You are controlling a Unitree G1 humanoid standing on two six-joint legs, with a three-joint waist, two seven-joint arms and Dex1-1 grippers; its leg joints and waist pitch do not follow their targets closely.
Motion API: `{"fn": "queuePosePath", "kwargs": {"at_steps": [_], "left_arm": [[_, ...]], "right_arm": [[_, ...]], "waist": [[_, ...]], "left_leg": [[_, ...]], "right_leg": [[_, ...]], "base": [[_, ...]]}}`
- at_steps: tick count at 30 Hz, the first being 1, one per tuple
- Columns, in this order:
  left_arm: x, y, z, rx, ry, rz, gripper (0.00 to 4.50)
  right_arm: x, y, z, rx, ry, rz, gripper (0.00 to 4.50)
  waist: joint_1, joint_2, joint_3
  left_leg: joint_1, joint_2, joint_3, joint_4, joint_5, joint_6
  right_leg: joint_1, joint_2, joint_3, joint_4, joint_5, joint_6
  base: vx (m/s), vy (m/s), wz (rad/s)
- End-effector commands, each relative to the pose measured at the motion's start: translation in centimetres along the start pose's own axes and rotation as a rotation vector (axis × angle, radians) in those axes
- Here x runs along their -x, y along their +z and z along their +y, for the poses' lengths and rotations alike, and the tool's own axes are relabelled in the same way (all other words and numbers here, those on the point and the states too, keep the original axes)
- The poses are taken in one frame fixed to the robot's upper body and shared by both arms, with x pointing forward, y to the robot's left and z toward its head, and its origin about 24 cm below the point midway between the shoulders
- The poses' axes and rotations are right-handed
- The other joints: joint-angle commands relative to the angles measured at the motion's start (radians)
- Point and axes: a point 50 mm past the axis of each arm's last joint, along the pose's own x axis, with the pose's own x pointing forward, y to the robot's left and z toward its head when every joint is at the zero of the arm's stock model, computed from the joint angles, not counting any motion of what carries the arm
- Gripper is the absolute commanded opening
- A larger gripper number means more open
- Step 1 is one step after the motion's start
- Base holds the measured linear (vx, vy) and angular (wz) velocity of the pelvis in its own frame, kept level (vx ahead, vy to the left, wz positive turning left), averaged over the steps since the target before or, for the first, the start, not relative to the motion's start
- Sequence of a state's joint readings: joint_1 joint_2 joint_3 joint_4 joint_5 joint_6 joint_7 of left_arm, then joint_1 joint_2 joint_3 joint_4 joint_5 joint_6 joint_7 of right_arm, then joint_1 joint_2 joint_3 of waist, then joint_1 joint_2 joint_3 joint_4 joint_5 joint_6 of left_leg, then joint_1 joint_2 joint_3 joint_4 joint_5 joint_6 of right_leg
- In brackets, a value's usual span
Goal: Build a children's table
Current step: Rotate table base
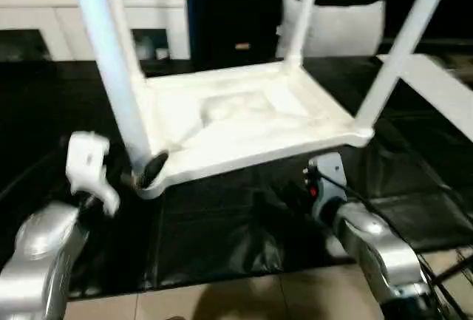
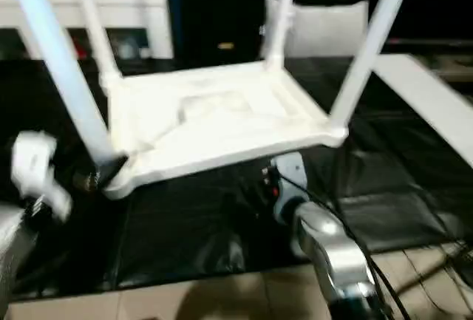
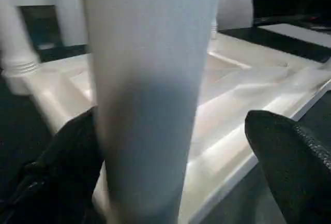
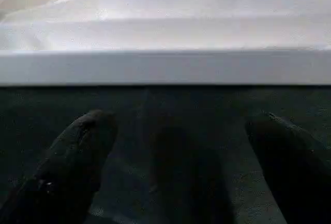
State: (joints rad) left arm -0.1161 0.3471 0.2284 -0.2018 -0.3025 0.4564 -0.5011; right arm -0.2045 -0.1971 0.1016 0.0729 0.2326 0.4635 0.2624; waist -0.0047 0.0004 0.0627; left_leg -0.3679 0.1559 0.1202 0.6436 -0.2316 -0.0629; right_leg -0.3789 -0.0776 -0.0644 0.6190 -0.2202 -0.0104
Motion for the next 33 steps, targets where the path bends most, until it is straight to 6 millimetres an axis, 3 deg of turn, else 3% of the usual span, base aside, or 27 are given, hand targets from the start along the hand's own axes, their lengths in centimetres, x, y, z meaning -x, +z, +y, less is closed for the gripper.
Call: {"fn": "queuePosePath", "kwargs": {"at_steps": [1,3,4,5,8,9,10,12,13,15,16,17,18,20,23,25,26,33], "left_arm": [[-0.5,-0.1,-0.2,0.038,-0.052,0.009,4.47],[-2.3,0.4,0.7,0.033,-0.047,0.021,4.47],[-2.8,0.5,0.9,0.055,-0.041,0.018,4.47],[-3.1,0.7,1.0,0.083,-0.054,0.006,4.47],[-3.8,1.0,0.6,0.131,-0.144,-0.013,4.47],[-4.0,1.3,-0.3,0.143,-0.297,-0.016,4.47],[-4.0,1.3,-0.6,0.146,-0.337,-0.017,4.47],[-3.7,1.5,-1.8,0.176,-0.505,-0.004,4.47],[-3.5,1.5,-2.3,0.168,-0.57,0.011,4.47],[-3.0,1.5,-3.6,0.177,-0.698,0.047,4.47],[-2.9,1.5,-4.3,0.19,-0.761,0.064,4.47],[-2.7,1.5,-4.9,0.187,-0.802,0.076,4.47],[-2.6,1.4,-5.5,0.19,-0.837,0.09,4.47],[-2.6,1.5,-6.0,0.186,-0.859,0.092,4.47],[-2.2,1.8,-8.2,0.193,-0.955,0.089,4.47],[-1.6,2.0,-9.5,0.201,-1.03,0.1,4.47],[-1.3,2.1,-10.2,0.197,-1.063,0.103,4.47],[-1.3,2.3,-13.3,0.21,-1.134,0.07,4.47]], "right_arm": [[-0.1,0.3,-0.6,-0.004,-0.035,-0.01,4.5],[-0.8,0.9,-0.7,0.008,-0.057,-0.023,4.5],[-1.0,1.1,-0.7,0.011,-0.057,-0.026,4.5],[-1.2,1.2,-0.7,0.011,-0.057,-0.027,4.5],[-1.9,1.2,-1.1,0.021,-0.064,-0.019,4.5],[-2.6,0.8,-1.9,0.022,-0.095,0.021,4.5],[-2.8,0.7,-2.1,0.022,-0.104,0.031,4.5],[-3.4,0.4,-2.6,0.06,-0.126,0.07,4.5],[-3.5,0.2,-2.7,0.068,-0.124,0.081,4.5],[-3.9,0.0,-2.9,0.069,-0.126,0.092,4.5],[-4.1,0.0,-3.0,0.074,-0.129,0.094,4.5],[-4.3,0.1,-3.0,0.072,-0.125,0.096,4.5],[-4.5,0.1,-2.9,0.068,-0.122,0.095,4.5],[-4.6,0.3,-2.9,0.072,-0.118,0.087,4.5],[-5.2,1.0,-2.2,0.09,-0.081,0.056,4.5],[-5.7,1.2,-1.6,0.099,-0.05,0.043,4.5],[-5.9,1.2,-1.3,0.109,-0.035,0.04,4.5],[-6.3,1.2,-0.3,0.138,0.004,0.034,4.5]], "waist": [[-0.005,0.013,-0.046],[-0.003,0.015,-0.05],[-0.005,0.009,-0.051],[-0.003,0.011,-0.051],[0.003,0.007,-0.053],[0.006,0.002,-0.056],[0.008,0.006,-0.057],[0.016,0.008,-0.061],[0.016,0.001,-0.063],[0.021,0.006,-0.068],[0.027,0.002,-0.071],[0.031,0.003,-0.077],[0.029,-0.004,-0.078],[0.029,-0.005,-0.08],[0.023,-0.014,-0.076],[0.017,-0.011,-0.071],[0.01,-0.015,-0.068],[0.0,-0.023,-0.064]], "left_leg": [[0.007,0.048,-0.022,-0.121,-0.433,-0.061],[0.015,0.044,-0.015,-0.115,-0.406,-0.056],[0.011,0.046,-0.015,-0.116,-0.385,-0.051],[0.007,0.047,-0.013,-0.117,-0.359,-0.049],[0.012,0.051,-0.005,-0.114,-0.335,-0.041],[0.011,0.05,-0.003,-0.113,-0.312,-0.037],[0.01,0.051,-0.001,-0.113,-0.301,-0.038],[0.017,0.056,0.011,-0.113,-0.256,-0.036],[0.016,0.055,0.016,-0.112,-0.248,-0.032],[0.011,0.059,0.023,-0.111,-0.185,-0.025],[0.012,0.061,0.029,-0.107,-0.122,-0.015],[0.006,0.058,0.033,-0.103,-0.041,0.0],[0.002,0.057,0.033,-0.101,-0.006,0.009],[0.001,0.054,0.037,-0.097,0.041,0.041],[0.001,0.059,0.042,-0.101,-0.006,0.044],[0.003,0.063,0.044,-0.103,-0.064,0.025],[0.004,0.063,0.044,-0.104,-0.091,0.016],[0.001,0.062,0.046,-0.104,-0.134,-0.006]], "right_leg": [[0.024,-0.065,0.043,-0.092,-0.39,-0.118],[0.014,-0.062,0.046,-0.098,-0.391,-0.121],[0.02,-0.064,0.047,-0.095,-0.374,-0.126],[0.023,-0.066,0.047,-0.093,-0.36,-0.134],[0.017,-0.066,0.049,-0.091,-0.351,-0.159],[0.018,-0.071,0.05,-0.088,-0.353,-0.166],[0.018,-0.071,0.05,-0.088,-0.347,-0.172],[0.015,-0.064,0.051,-0.078,-0.243,-0.203],[0.015,-0.063,0.051,-0.077,-0.229,-0.21],[0.022,-0.063,0.051,-0.063,-0.155,-0.228],[0.024,-0.062,0.051,-0.055,-0.071,-0.24],[0.035,-0.059,0.049,-0.043,0.03,-0.255],[0.039,-0.058,0.049,-0.04,0.068,-0.257],[0.043,-0.058,0.05,-0.039,0.121,-0.267],[0.043,-0.06,0.053,-0.045,0.042,-0.266],[0.038,-0.06,0.055,-0.05,-0.044,-0.262],[0.036,-0.057,0.055,-0.055,-0.088,-0.252],[0.03,-0.052,0.063,-0.063,-0.183,-0.21]], "base": [[0.0,0.0,0.0],[0.0,0.0,0.0],[0.0,0.0,0.0],[0.0,0.0,0.0],[0.0,0.0,0.0],[0.0,0.0,0.0],[0.0,0.0,0.0],[0.0,0.0,0.0],[0.0,0.0,0.0],[0.066,-0.009,0.02],[0.074,-0.006,0.0],[0.077,-0.002,-0.03],[0.059,-0.003,-0.06],[0.03,-0.001,-0.03],[0.0,0.0,0.0],[0.0,0.0,0.0],[0.0,0.0,0.0],[0.0,0.0,0.0]]}}
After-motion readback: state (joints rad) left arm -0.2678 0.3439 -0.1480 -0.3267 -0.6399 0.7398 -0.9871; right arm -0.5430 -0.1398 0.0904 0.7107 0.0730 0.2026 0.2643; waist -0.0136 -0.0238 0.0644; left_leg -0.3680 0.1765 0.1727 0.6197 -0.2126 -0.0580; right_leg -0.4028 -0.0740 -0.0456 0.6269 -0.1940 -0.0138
